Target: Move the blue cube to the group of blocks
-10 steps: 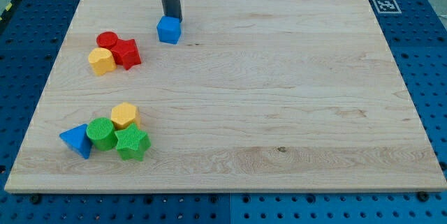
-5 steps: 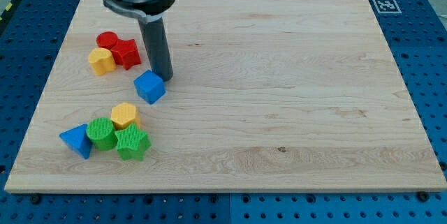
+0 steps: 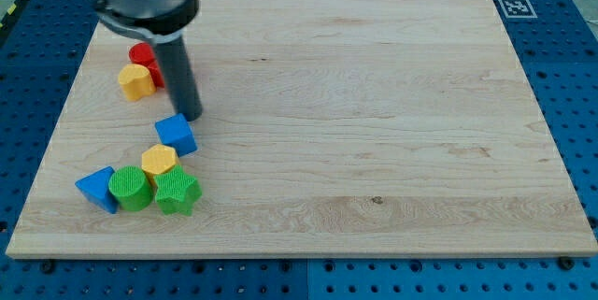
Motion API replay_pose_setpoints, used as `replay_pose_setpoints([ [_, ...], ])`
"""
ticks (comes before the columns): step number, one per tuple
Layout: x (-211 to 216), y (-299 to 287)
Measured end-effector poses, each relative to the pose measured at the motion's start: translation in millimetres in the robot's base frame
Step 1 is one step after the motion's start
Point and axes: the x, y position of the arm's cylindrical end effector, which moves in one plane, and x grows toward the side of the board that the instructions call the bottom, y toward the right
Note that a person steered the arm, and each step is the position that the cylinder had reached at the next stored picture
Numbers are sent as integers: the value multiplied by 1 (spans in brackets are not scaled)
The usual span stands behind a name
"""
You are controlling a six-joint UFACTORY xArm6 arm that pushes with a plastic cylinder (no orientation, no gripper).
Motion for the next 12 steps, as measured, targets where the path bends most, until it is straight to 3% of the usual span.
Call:
replay_pose_setpoints([
  [1,9,-21],
  [3,15,-2],
  [5,55,2],
  [12,25,58],
])
